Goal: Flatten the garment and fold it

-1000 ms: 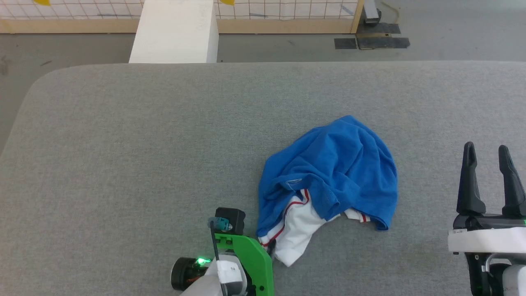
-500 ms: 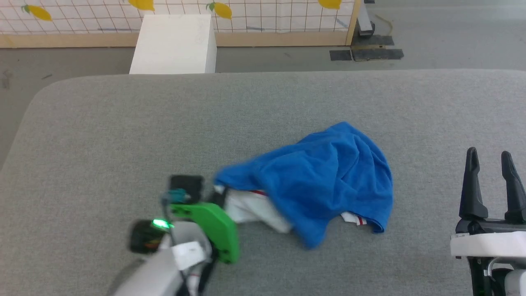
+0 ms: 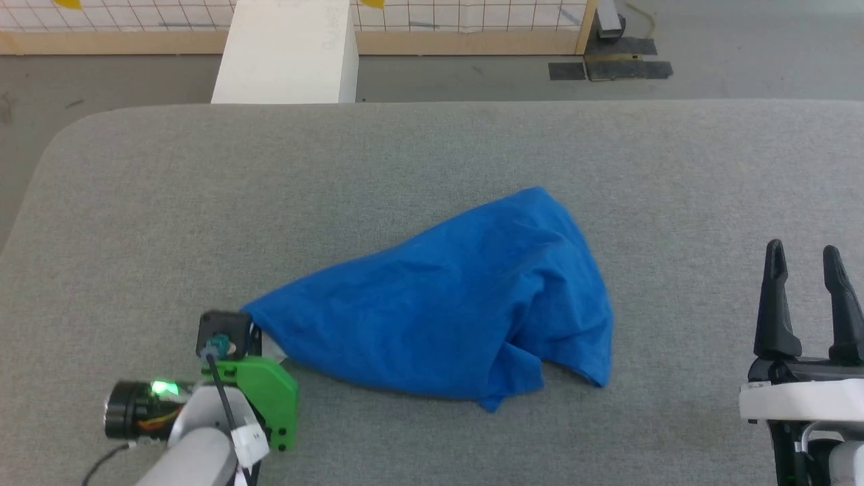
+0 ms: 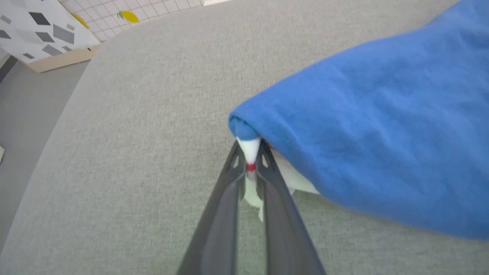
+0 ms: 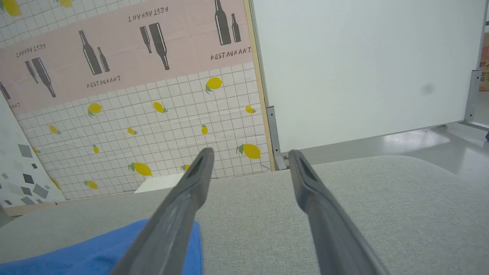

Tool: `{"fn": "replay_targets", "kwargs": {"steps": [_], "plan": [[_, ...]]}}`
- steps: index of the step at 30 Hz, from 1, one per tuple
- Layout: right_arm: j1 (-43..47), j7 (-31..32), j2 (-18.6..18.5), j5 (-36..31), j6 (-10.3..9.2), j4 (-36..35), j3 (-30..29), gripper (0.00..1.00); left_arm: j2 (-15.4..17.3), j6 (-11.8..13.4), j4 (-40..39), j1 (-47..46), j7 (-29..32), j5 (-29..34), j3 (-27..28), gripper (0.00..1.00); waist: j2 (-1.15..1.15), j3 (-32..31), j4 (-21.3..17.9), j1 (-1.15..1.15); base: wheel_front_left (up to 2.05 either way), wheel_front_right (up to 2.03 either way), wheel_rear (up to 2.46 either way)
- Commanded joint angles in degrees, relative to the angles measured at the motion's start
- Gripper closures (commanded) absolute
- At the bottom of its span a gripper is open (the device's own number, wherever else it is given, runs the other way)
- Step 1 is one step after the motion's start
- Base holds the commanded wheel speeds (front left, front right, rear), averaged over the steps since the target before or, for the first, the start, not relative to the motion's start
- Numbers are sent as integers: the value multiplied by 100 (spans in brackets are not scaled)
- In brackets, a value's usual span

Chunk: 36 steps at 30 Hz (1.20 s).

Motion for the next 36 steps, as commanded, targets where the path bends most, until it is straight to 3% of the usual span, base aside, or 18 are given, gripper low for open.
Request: {"fn": "replay_targets", "kwargs": {"steps": [1,2,3,4,8,14,19,23,25,29,32,36], "plan": [[-49,-28,4,-9,-9,-10,5,0,-71,-11,130,107,-90,0,-7,100,0,12,2,0,0,0,0],[-57,-28,4,-14,-9,-6,3,0,-118,-34,226,130,-139,-43,-2,100,0,11,3,0,0,0,0],[-63,-28,4,-19,-9,1,-1,0,-176,-49,326,150,-207,-98,23,70,0,8,6,0,0,0,0],[-65,-28,4,-23,-9,7,-6,0,-234,-37,367,160,-283,-141,62,0,0,-1,11,0,0,0,0],[-32,-28,4,-46,-9,33,-43,0,-456,-35,322,206,-737,-466,415,0,0,-81,44,0,0,0,0],[18,-28,4,-36,-9,63,-68,0,-565,-31,-572,487,-1162,-1033,1032,0,0,-241,67,0,0,0,0],[64,-28,4,0,-9,65,-75,0,-467,178,-1461,710,-1824,-848,1366,0,0,-313,104,0,0,0,0],[87,-28,4,47,-9,73,-15,0,-700,214,-1793,1011,-2312,-583,1528,0,0,-324,94,0,0,0,0],[96,-28,4,74,-9,88,10,0,-907,119,-1860,1197,-2374,-404,1603,0,0,-318,84,0,0,0,0],[118,-28,4,87,-9,115,59,0,-1399,-108,-2179,1540,-2385,544,2047,0,0,-273,69,0,0,0,0],[153,-28,4,99,-9,166,96,0,-1927,-393,-2165,1988,-2386,986,2363,0,0,-245,62,0,0,0,0],[214,-28,4,111,-9,277,121,0,-2330,-863,-1970,2222,-2387,1238,2695,0,0,-230,116,0,0,0,0]]}}
